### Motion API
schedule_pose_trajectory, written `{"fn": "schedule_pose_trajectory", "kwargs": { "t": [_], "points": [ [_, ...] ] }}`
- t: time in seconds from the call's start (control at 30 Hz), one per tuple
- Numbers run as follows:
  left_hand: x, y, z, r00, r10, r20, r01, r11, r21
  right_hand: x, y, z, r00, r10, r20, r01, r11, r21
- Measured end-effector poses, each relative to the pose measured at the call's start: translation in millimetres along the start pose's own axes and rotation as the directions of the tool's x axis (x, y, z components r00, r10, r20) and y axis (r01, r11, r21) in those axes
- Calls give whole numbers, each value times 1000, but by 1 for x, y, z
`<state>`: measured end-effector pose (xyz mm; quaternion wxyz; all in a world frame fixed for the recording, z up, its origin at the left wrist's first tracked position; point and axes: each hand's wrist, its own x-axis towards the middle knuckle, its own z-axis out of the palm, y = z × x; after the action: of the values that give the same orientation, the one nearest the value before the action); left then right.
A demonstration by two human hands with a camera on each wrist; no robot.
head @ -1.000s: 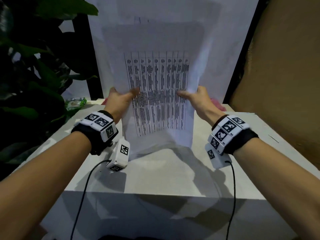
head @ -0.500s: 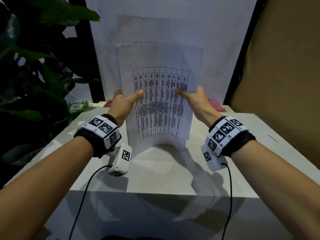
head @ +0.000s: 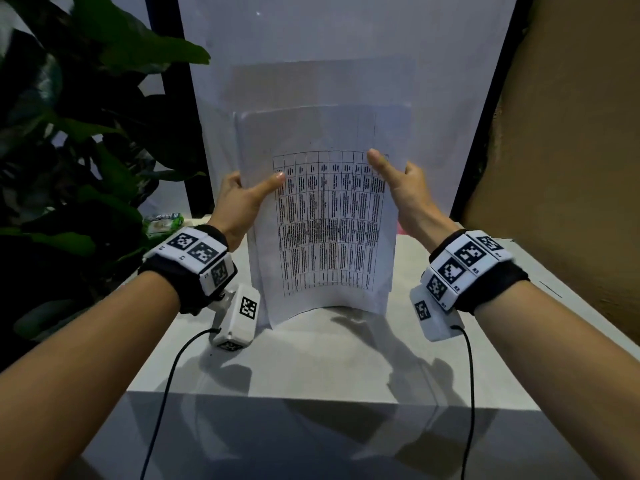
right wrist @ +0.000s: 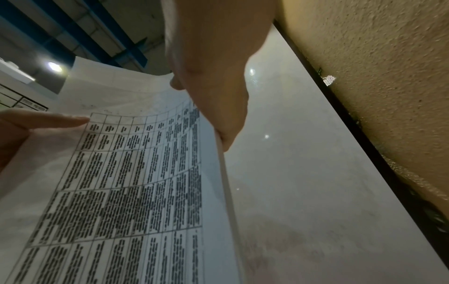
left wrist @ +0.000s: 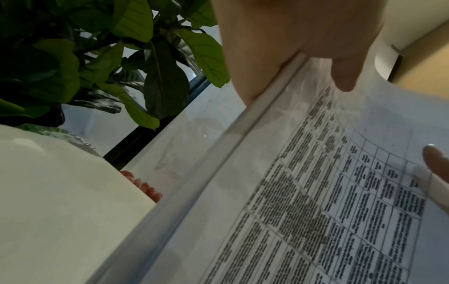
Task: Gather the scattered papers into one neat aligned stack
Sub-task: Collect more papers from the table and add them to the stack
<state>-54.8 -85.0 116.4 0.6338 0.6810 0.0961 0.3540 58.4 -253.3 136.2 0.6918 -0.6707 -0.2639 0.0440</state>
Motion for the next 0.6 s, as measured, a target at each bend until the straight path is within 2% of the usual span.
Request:
{"fn": "schedule_pose_trajectory", "kwargs": {
  "t": [0.1,0.27,0.33,0.6],
  "points": [
    [0,11,6,1000,5,0,-5,1000,20,-3,-12,2,999,44,-9,-45,999,-26],
    [9,36,16,995,73,-64,-70,997,42,-11,-47,8,978,77,-194,-77,997,6],
    [17,42,17,989,94,-117,-85,993,80,-9,-54,9,973,98,-207,-94,995,32],
    [25,58,26,957,49,-286,-16,993,114,-4,-61,12,947,196,-255,-176,979,100]
  ]
}}
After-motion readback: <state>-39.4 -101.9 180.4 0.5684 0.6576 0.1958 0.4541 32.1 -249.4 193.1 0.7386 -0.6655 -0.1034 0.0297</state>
